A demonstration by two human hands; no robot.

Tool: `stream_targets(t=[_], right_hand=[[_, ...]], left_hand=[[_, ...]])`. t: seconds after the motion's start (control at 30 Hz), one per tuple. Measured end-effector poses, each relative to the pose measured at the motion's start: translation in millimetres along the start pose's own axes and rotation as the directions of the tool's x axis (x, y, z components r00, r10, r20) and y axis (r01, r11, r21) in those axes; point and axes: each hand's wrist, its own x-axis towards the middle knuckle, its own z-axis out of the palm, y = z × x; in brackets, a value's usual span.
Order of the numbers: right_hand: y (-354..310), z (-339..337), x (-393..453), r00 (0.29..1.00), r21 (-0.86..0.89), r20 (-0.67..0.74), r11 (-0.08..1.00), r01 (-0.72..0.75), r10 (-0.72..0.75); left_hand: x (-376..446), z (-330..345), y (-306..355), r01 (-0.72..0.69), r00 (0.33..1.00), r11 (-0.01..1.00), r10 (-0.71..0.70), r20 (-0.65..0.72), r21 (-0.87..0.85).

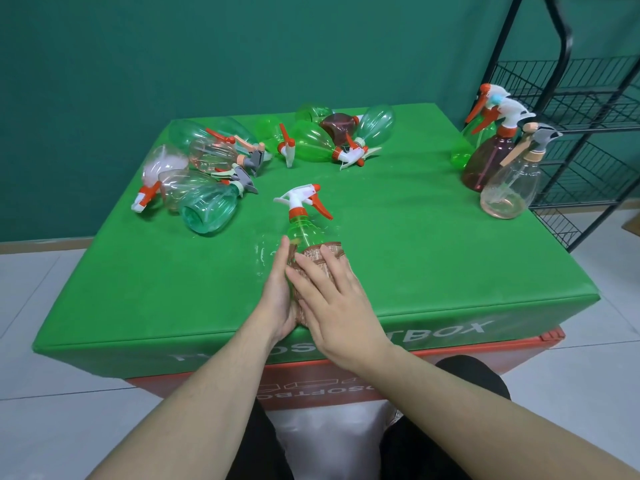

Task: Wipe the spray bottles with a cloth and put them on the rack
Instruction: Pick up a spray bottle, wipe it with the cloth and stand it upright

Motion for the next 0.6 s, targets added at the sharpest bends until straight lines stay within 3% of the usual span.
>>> stream_targets(t=[0.13, 0.4, 0.6], right_hand=[[-0.2, -4.1, -1.2, 1.0, 0.051, -0.014, 0.998, -0.027, 0.028], [-0.9, -14.3, 34.0, 0.993, 0.113, -0.006, 0.987, -0.113, 0.115], [8.1, -27.2, 67.5, 0.953, 0.169, 0.081, 0.939, -0.3, 0.29]], left_hand=[[8.5, -3.5, -5.5, 0.003, 0.998, 1.0, -0.003, -0.062, 0.005], [-2.1, 5.9, -1.3, -0.067, 0.997, 0.998, 0.067, 0.027, 0.009], [1.1, 5.4, -0.2, -0.05, 0.998, 0.993, 0.046, 0.033, 0.107]])
